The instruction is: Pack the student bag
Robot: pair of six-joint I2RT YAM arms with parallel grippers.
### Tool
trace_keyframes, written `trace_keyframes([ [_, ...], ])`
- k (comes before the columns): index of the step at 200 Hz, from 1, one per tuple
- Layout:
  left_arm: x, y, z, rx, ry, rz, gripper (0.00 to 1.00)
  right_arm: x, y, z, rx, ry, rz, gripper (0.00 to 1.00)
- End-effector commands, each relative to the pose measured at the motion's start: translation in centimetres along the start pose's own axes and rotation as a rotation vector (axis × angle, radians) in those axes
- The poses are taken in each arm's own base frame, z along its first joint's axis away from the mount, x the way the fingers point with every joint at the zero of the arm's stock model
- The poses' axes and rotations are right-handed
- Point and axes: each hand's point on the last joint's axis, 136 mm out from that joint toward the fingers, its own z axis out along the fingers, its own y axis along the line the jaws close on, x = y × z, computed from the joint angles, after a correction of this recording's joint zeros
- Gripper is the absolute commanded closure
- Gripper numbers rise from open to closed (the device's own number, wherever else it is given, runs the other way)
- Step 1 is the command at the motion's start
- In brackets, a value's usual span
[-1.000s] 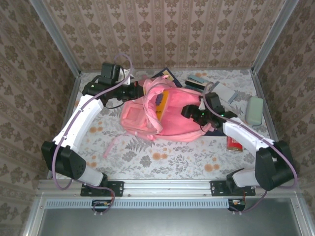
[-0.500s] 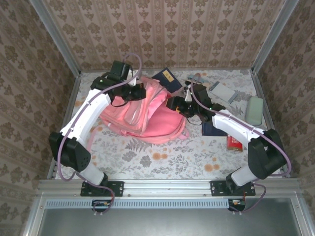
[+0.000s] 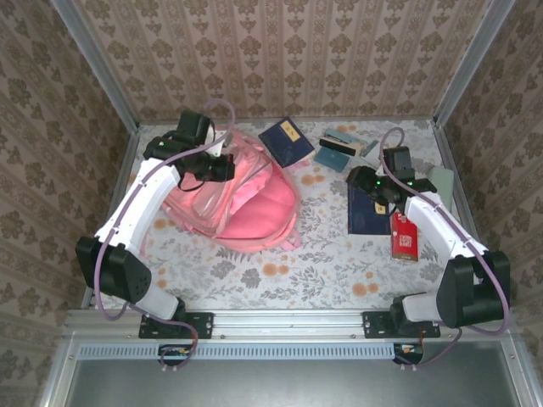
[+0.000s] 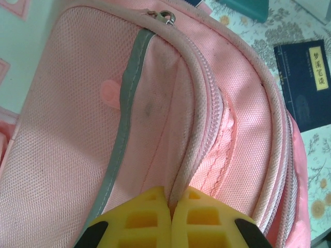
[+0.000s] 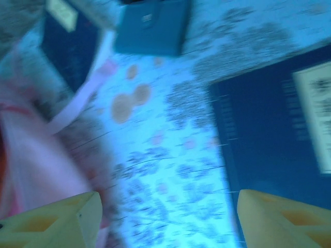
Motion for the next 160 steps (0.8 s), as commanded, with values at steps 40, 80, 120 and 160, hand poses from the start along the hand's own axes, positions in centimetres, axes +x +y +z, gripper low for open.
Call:
trace_keyframes([
  [40,2.4,3.1,-0.3,-0.144,0.075,0.064,1.0,0.2,-9.6,2.6,0.295,0.113,0.029,0.29],
  [80,2.7,2.4,-0.2,-0.105,0.072,0.048,0.9,1.8,-11.8,4.7,0.349,0.187,0.032,0.3],
  [120,1.6,0.5,-1.2,-0.048,0.014,0.011,0.61,4.2,-11.2,6.5,0.306,0.278,0.043,0.33],
  [160,-0.6,-2.1,-3.0,-0.001,-0.09,-0.021,0.39,7.0,-8.7,7.4,0.252,0.345,0.025,0.35],
])
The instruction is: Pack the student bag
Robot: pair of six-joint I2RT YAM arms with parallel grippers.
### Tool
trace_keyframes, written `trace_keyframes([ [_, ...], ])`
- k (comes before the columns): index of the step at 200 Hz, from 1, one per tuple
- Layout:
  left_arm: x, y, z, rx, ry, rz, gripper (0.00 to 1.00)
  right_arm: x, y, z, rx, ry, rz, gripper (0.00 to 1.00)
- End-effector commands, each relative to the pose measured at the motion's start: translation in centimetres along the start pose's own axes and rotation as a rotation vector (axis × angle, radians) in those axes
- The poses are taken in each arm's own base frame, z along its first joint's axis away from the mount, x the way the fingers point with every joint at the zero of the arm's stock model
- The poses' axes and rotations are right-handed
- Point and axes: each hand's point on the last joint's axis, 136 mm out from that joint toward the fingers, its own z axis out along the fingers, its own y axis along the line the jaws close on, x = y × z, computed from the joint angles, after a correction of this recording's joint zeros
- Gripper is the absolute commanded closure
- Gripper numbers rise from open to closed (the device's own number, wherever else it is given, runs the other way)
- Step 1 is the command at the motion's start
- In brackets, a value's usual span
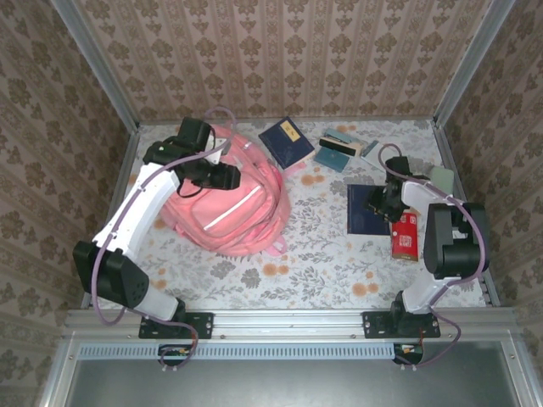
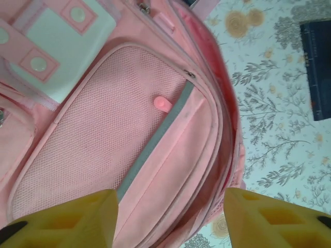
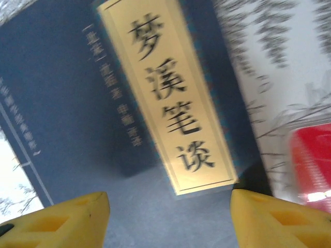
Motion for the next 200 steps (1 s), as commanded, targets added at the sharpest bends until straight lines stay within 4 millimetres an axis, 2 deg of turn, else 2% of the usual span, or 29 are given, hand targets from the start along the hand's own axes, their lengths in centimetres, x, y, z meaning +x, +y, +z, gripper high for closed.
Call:
trace_keyframes([
  [1,-2.4,-2.4,-2.8,0.055,-0.121,-0.026,0.39,2.2,1.9,0.6,-0.05,0.063,-0.018,0.35],
  [26,-3.5,-4.0,-2.2,0.123,-0.166,-0.081,0.38,3.9,3.8,0.7,-0.084,0.084,-0.032,0.36],
  [31,-3.2,-5.2,-1.8,0.148,-0.159,-0.068,0.38,4.2,4.2,0.6,-0.088,0.085,-0.039,0.36],
  [55,-3.2,-6.8,0.5,0.178,-0.15,-0.096,0.37,4.8,5.7,-0.2,-0.109,0.084,-0.071,0.36],
  [106,-3.0,-11.3,6.1,0.24,-0.069,-0.077,0.37,1.6,3.5,-3.3,-0.028,-0.073,-0.079,0.33],
  [130,-2.9,-12.8,8.1,0.252,-0.031,-0.054,0.37,0.6,1.5,-2.4,0.015,-0.063,-0.048,0.34],
  [147,-2.6,-13.7,9.3,0.263,-0.004,-0.043,0.37,0.2,0.9,-1.2,0.032,-0.037,-0.044,0.36],
  [176,-1.5,-14.5,11.3,0.259,0.047,-0.028,0.37,-0.6,1.4,0.5,0.035,0.003,-0.064,0.39],
  [200,-0.8,-14.8,12.6,0.262,0.077,-0.036,0.37,-0.5,2.7,1.5,0.008,0.033,-0.103,0.44],
])
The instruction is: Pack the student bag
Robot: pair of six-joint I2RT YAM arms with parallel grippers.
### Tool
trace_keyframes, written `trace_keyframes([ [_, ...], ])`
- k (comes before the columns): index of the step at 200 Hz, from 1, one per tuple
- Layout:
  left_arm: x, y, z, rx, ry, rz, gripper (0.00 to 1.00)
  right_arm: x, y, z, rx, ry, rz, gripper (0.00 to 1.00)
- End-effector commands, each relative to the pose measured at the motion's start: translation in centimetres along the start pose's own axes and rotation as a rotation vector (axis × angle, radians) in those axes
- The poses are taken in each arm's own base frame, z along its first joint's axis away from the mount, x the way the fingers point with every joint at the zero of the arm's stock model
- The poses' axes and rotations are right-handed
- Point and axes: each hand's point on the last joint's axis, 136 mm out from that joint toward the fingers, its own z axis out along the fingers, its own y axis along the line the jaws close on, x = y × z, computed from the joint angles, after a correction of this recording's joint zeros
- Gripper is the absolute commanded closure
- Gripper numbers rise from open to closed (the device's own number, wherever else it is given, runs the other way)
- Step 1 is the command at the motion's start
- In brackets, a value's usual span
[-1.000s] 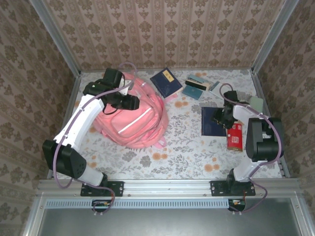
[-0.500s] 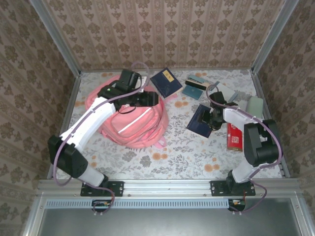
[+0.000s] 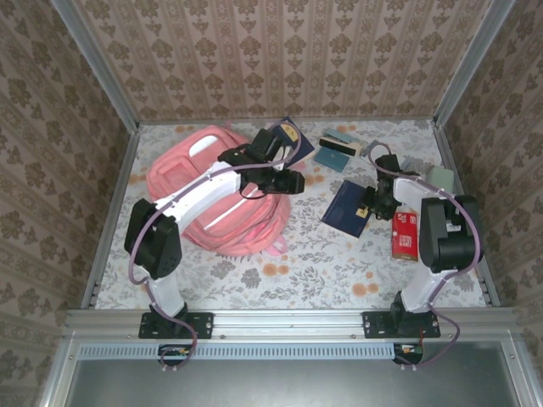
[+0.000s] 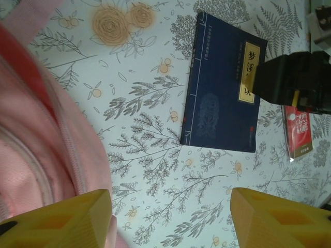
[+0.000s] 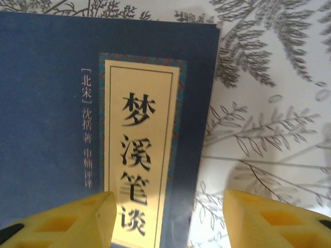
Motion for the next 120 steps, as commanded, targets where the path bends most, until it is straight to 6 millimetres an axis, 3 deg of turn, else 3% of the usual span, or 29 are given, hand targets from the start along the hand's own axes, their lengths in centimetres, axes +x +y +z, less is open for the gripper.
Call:
trace_keyframes([
  [1,-0.4,-1.1,0.6,0.034,0.002,-0.009,0.37,-0.4,1.5,0.3,-0.027,0.018,-0.061,0.44],
  [65,0.2,-0.5,4.6,0.039,0.054,-0.069,0.38,1.9,7.0,0.6,-0.101,0.043,-0.219,0.46],
  [120,-0.3,-0.2,8.4,0.025,0.08,-0.132,0.45,3.6,7.0,-1.0,-0.123,0.05,-0.178,0.45],
])
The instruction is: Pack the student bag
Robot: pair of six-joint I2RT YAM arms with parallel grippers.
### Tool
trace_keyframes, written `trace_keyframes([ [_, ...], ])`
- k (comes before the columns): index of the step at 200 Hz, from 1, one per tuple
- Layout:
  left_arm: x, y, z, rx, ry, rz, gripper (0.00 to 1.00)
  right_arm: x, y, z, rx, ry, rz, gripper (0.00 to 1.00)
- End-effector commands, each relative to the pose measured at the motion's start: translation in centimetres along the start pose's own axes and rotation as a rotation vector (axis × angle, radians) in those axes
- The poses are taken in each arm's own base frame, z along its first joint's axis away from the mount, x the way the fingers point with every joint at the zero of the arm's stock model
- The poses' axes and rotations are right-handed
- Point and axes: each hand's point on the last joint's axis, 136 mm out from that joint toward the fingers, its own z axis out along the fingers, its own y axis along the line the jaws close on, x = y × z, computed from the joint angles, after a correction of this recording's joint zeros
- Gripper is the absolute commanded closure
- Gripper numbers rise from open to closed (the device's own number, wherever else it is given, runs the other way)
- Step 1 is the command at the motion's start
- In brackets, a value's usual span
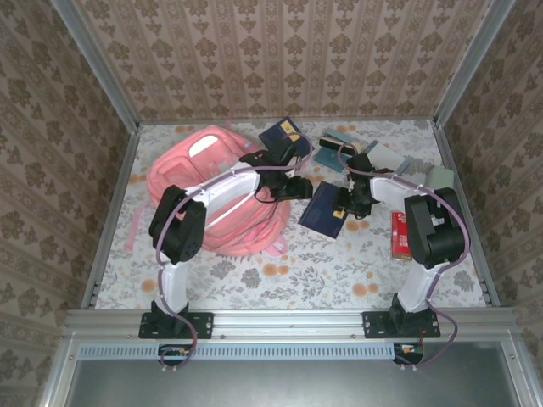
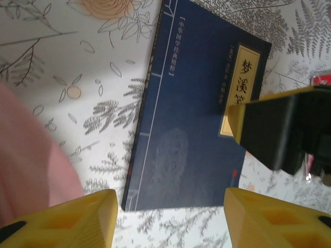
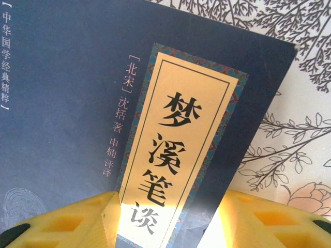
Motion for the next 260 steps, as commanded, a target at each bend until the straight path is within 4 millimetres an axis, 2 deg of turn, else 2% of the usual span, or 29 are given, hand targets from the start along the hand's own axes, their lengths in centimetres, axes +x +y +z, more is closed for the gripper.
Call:
trace_keyframes([
  [1,-0.9,-1.5,1.0,0.027,-0.011,-0.017,0.45,0.7,0.0,-1.5,-0.023,-0.005,0.036,0.45],
  [25,-0.9,-1.4,2.6,0.012,0.006,-0.011,0.46,2.1,-0.3,-2.4,-0.033,-0.003,0.053,0.46],
  [49,-0.9,-1.1,4.0,0.0,0.032,-0.005,0.47,3.6,-0.1,-2.3,-0.066,0.01,0.08,0.54],
  [65,-0.8,-0.8,4.5,-0.023,0.039,0.005,0.48,4.6,0.3,-1.6,-0.086,0.028,0.084,0.68],
  [72,-0.7,-0.4,4.7,-0.035,0.044,0.005,0.48,4.9,0.4,-1.2,-0.083,0.037,0.084,0.7],
  [85,-0.5,0.0,4.9,-0.052,0.05,0.011,0.47,5.2,0.5,-0.6,-0.084,0.05,0.09,0.8],
  [94,-0.4,0.4,5.0,-0.066,0.056,0.015,0.48,5.3,0.6,-0.3,-0.086,0.055,0.092,0.82],
  [145,0.9,1.8,6.3,-0.113,0.104,0.026,0.47,5.2,0.0,0.4,-0.044,0.06,0.09,0.82],
  [184,1.1,1.9,6.6,-0.11,0.117,0.035,0.47,3.6,0.7,-1.3,-0.05,0.022,0.07,0.7],
  [213,0.9,1.9,6.6,-0.11,0.119,0.039,0.47,2.6,0.9,-2.4,-0.05,-0.01,0.069,0.68],
  [236,0.8,1.9,6.7,-0.111,0.119,0.046,0.47,2.2,0.5,-2.1,-0.047,0.001,0.084,0.68],
  [260,0.9,2.1,7.1,-0.114,0.129,0.045,0.47,2.6,0.0,-0.7,-0.031,0.038,0.088,0.68],
])
